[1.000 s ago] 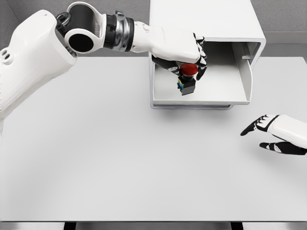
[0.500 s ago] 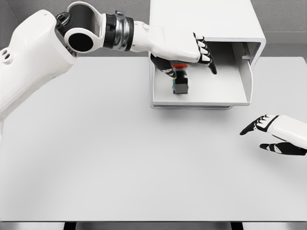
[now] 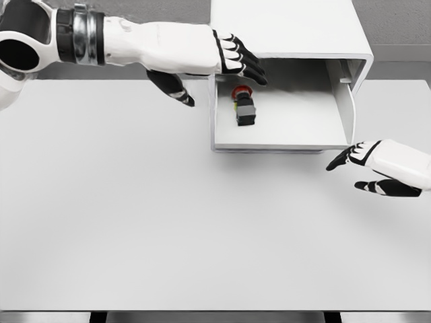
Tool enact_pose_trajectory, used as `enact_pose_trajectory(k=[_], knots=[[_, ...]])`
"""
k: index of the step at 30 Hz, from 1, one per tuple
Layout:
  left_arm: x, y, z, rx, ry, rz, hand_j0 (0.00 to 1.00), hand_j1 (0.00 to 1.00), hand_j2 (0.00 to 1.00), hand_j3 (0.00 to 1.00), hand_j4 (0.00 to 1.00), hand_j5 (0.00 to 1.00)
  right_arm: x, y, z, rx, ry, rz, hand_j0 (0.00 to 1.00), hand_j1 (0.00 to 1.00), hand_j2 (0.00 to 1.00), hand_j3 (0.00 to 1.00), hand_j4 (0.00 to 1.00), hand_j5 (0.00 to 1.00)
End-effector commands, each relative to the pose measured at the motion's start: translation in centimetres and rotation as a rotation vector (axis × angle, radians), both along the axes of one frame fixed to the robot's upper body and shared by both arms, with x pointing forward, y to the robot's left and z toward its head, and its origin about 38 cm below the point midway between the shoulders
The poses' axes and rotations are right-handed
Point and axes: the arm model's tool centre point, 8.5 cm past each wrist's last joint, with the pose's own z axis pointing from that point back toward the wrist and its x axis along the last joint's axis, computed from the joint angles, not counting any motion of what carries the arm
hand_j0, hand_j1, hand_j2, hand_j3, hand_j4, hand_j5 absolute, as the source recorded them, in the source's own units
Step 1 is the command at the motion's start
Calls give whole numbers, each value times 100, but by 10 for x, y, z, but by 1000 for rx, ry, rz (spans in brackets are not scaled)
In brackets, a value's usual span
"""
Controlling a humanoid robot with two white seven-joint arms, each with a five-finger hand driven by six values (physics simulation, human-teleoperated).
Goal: Slide open multi-storey tabletop storage cabinets and put open load switch and slide close multi-storey tabletop storage cabinets
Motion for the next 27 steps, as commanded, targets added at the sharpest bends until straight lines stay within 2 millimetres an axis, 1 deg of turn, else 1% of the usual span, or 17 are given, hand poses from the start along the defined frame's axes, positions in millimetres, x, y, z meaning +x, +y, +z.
enact_pose_trajectory(k=[1, 2, 3, 4, 5, 6, 7, 9, 11, 13, 14, 15, 16, 17, 19, 21, 27], knots=[[7, 109, 15, -35, 54, 239, 100, 100, 100, 100, 100, 100, -2, 7, -10, 1, 35, 25, 72, 72, 72, 72, 72, 72], [17, 162, -5, -56, 135, 386, 100, 100, 100, 100, 100, 100, -2, 7, -9, -1, 34, 25, 72, 72, 72, 72, 72, 72], [28, 210, -24, -73, 197, 534, 100, 100, 100, 100, 100, 100, -2, 7, -8, -1, 31, 26, 72, 72, 72, 72, 72, 72], [33, 243, -49, -73, 256, 637, 100, 100, 100, 100, 100, 100, -2, 7, -8, -1, 31, 26, 73, 73, 73, 73, 73, 73], [33, 253, -66, -64, 290, 672, 100, 100, 100, 100, 100, 100, -1, 7, -6, 0, 26, 26, 73, 73, 73, 73, 73, 73], [30, 254, -85, -50, 329, 679, 100, 100, 100, 100, 100, 100, 0, 7, -5, 0, 23, 27, 73, 73, 73, 73, 73, 73], [28, 248, -97, -42, 352, 664, 100, 100, 100, 100, 100, 100, 1, 7, -3, 0, 16, 27, 74, 74, 74, 74, 74, 74], [32, 228, -113, -36, 370, 626, 100, 100, 100, 100, 100, 100, 6, 9, 6, 15, -7, 32, 74, 74, 74, 74, 74, 74], [33, 226, -114, -36, 368, 621, 100, 100, 100, 100, 100, 100, 8, 12, 6, 14, -6, 44, 74, 74, 74, 74, 74, 74], [31, 225, -119, -34, 379, 620, 100, 100, 100, 100, 100, 100, 10, 13, 10, 15, -17, 47, 74, 74, 74, 74, 74, 74], [30, 224, -121, -35, 382, 615, 100, 100, 100, 100, 100, 100, 11, 18, 9, 13, -14, 62, 74, 74, 74, 74, 74, 74], [26, 217, -124, -32, 387, 591, 100, 100, 100, 100, 100, 100, 13, 25, 7, 11, -6, 83, 74, 74, 74, 74, 74, 74], [26, 215, -124, -29, 386, 583, 100, 100, 100, 100, 100, 100, 14, 30, 5, 10, 1, 98, 74, 74, 74, 74, 74, 74], [26, 216, -125, -16, 380, 587, 100, 100, 100, 100, 100, 100, 15, 33, 5, 9, 0, 107, 74, 74, 74, 74, 74, 74], [25, 210, -124, 7, 367, 571, 100, 100, 100, 100, 100, 100, 16, 33, 6, 5, -3, 108, 74, 74, 74, 74, 74, 74], [25, 209, -127, 13, 372, 570, 100, 100, 100, 100, 100, 100, 17, 34, 8, 2, -11, 110, 74, 74, 74, 74, 74, 74], [24, 210, -127, 19, 369, 570, 100, 100, 100, 100, 100, 100, 28, 47, 13, -9, -23, 148, 74, 74, 74, 74, 74, 74]])
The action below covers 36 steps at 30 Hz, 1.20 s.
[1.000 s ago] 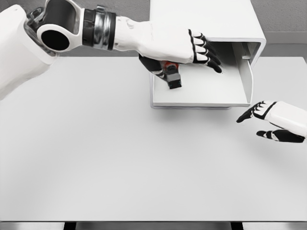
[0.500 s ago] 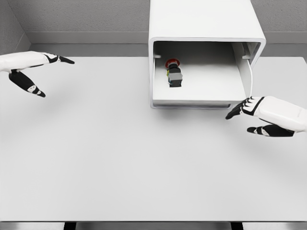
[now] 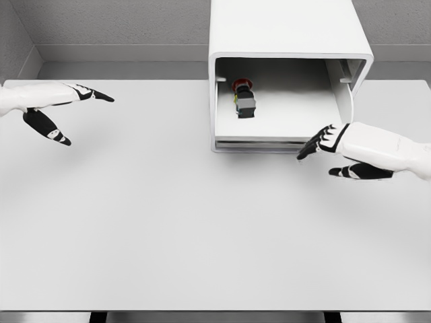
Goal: Slide open multi-storey tabletop storage cabinets and put open load switch and slide close multi-storey tabletop storage cabinets
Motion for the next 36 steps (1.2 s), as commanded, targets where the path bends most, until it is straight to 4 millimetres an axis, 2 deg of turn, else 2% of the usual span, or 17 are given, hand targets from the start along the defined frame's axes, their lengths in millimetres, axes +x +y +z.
enact_pose_trajectory(k=[1, 7, 12, 15, 17, 19, 20, 22, 25, 28, 31, 34, 36], knots=[[0, 1, 0, 2, -1, 3, 100, 100, 100, 100, 100, 100, -1, 5, -12, -3, 39, 14, 74, 74, 74, 74, 74, 74], [0, 2, 2, 13, -5, 5, 100, 100, 100, 100, 100, 100, 24, 10, -16, -7, 58, 9, 74, 74, 74, 74, 74, 74], [0, 2, 0, 27, -5, 3, 100, 100, 100, 100, 100, 100, 26, 9, -13, -7, 52, 5, 75, 75, 75, 75, 75, 75], [0, 3, 0, 30, -6, 5, 100, 100, 100, 100, 100, 100, 28, 7, -4, 8, 30, -1, 75, 75, 75, 75, 75, 75], [0, 3, 0, 30, -6, 5, 100, 100, 100, 100, 100, 100, 31, -7, 19, 52, -24, -39, 76, 76, 76, 76, 76, 76], [0, 3, 0, 30, -6, 5, 100, 100, 100, 100, 100, 100, 31, -19, 39, 100, -62, -62, 76, 76, 76, 76, 76, 76], [0, 3, 0, 31, -6, 5, 100, 100, 100, 100, 100, 100, 31, -18, 43, 104, -72, -60, 76, 76, 76, 76, 76, 76], [0, 3, 0, 31, -6, 5, 100, 100, 100, 100, 100, 100, 27, -13, 47, 101, -84, -40, 76, 76, 76, 76, 76, 76], [0, 4, 1, 33, -7, 6, 100, 100, 100, 100, 100, 100, 9, -5, 46, 38, -81, 10, 75, 75, 75, 75, 75, 75], [-1, 5, 1, 34, -7, 7, 100, 100, 100, 100, 100, 100, 6, -13, 49, 2, -79, -1, 71, 71, 71, 71, 71, 71], [-1, 5, 1, 34, -7, 7, 100, 100, 100, 100, 100, 100, 4, -15, 46, -2, -67, -2, 71, 71, 71, 71, 71, 71], [-1, 5, 1, 35, -7, 9, 100, 100, 100, 100, 100, 100, -5, -16, 14, -46, 5, -10, 71, 71, 71, 71, 71, 71], [-1, 5, 1, 35, -7, 9, 100, 100, 100, 100, 100, 100, -7, -9, -4, -109, 31, 9, 71, 71, 71, 71, 71, 71]])
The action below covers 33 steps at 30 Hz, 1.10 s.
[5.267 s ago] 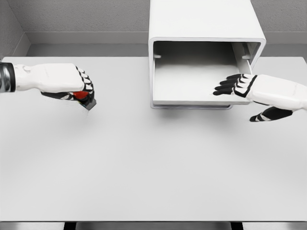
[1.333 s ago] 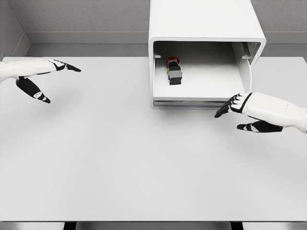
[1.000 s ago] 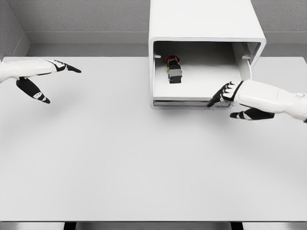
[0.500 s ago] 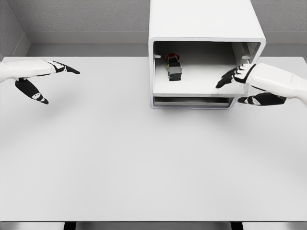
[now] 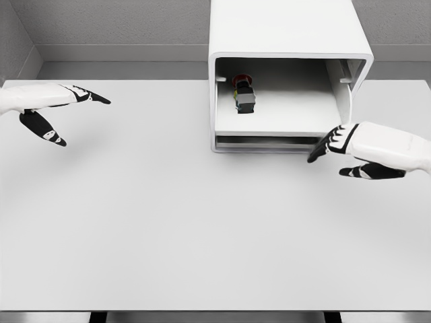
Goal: Slide open multi-storey tabletop storage cabinets and put open load switch and slide close multi-storey tabletop storage cabinets
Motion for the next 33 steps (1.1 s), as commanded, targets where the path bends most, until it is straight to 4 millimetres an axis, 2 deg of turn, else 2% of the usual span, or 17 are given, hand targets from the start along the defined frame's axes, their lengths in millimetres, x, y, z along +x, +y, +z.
enact_pose_trajectory(k=[1, 4, 7, 9, 12, 15, 17, 25, 26, 27, 29, 33], knots=[[0, 1, 1, -6, 0, 4, 100, 100, 100, 100, 100, 100, -2, 4, -13, -58, 22, 12, 72, 72, 72, 72, 72, 72], [0, 1, 1, -6, 0, 4, 100, 100, 100, 100, 100, 100, -2, 9, -21, -87, 34, 29, 74, 74, 74, 74, 74, 74], [0, 0, 2, -6, -2, 4, 100, 100, 100, 100, 100, 100, 4, 13, -18, -75, 22, 31, 73, 73, 73, 73, 73, 73], [0, 0, 2, -6, -2, 4, 100, 100, 100, 100, 100, 100, 12, 22, -16, -64, 14, 47, 72, 72, 72, 72, 72, 72], [0, 1, 2, -7, -3, 4, 100, 100, 100, 100, 100, 100, 22, 19, -16, -46, 10, 24, 72, 72, 72, 72, 72, 72], [0, 0, 1, -7, 0, 3, 100, 100, 100, 100, 100, 100, 38, 27, -22, -43, 29, 28, 72, 72, 72, 72, 72, 72], [0, 0, 1, -7, 0, 3, 100, 100, 100, 100, 100, 100, 45, 23, -21, -35, 29, 6, 72, 72, 72, 72, 72, 72], [0, 0, 1, -7, 0, 3, 100, 100, 100, 100, 100, 100, 47, 23, -19, -31, 25, 4, 73, 73, 73, 73, 73, 73], [0, 0, 0, -7, 1, 3, 100, 100, 100, 100, 100, 100, 46, 26, -18, -34, 21, 13, 75, 75, 75, 75, 75, 75], [0, 0, 0, -7, 1, 3, 100, 100, 100, 100, 100, 100, 42, 33, -19, -43, 16, 38, 100, 100, 100, 100, 100, 100], [1, -3, 0, -13, -1, -2, 100, 100, 100, 100, 100, 100, 34, 46, -27, -54, 37, 84, 100, 100, 100, 100, 100, 100], [-1, -10, 1, -16, -4, -25, 100, 100, 100, 100, 100, 100, 33, 46, -29, -55, 43, 85, 100, 100, 100, 100, 100, 100]])
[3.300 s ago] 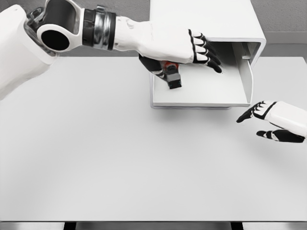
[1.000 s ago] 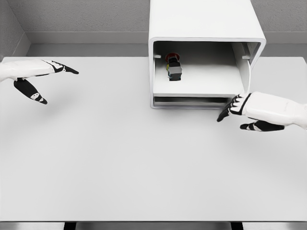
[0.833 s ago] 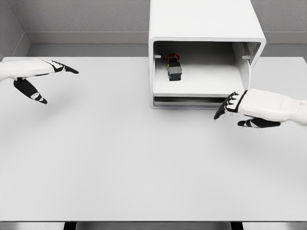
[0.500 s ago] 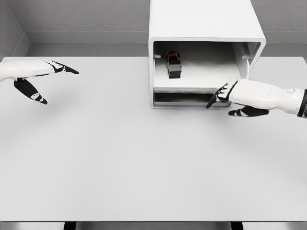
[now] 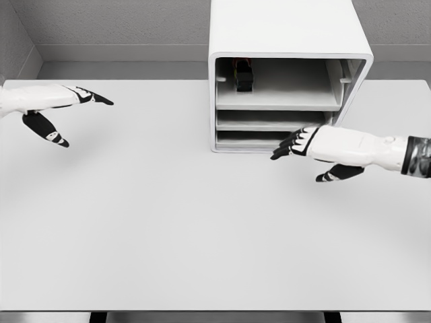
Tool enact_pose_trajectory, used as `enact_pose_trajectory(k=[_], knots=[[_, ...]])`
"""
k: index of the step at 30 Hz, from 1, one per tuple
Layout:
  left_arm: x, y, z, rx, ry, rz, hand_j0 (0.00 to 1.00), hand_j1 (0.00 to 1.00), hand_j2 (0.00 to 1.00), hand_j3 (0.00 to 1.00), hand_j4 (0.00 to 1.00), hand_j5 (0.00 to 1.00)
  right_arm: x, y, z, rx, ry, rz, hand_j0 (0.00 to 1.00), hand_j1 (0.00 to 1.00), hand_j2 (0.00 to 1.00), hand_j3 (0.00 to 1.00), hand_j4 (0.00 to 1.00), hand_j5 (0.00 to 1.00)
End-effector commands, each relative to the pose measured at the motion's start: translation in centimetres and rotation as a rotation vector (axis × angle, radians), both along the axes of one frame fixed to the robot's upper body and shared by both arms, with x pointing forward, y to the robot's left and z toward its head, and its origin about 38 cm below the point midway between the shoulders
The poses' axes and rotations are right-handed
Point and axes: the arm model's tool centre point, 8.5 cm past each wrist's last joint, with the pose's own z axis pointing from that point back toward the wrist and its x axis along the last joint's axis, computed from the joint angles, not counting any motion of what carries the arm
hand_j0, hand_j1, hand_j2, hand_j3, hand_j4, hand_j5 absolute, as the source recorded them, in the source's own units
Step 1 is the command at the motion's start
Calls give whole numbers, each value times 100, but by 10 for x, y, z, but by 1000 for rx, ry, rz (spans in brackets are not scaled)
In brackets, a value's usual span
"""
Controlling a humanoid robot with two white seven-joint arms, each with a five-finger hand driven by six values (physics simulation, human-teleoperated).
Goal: Slide open multi-storey tabletop storage cabinets and put open load switch and slide close multi-storey tabletop storage cabinets
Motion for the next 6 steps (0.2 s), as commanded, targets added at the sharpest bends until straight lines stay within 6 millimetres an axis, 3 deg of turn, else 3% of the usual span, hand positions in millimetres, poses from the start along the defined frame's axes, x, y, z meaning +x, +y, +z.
enact_pose_trajectory(k=[1, 6], knots=[[0, -5, 2, -9, -3, -12, 100, 100, 100, 100, 100, 100, -1, 3, -1, 4, 6, 7, 100, 100, 100, 100, 100, 100], [-1, -2, 0, -6, 3, -5, 100, 100, 100, 100, 100, 100, -2, 2, -1, 3, 8, 6, 100, 100, 100, 100, 100, 100]])
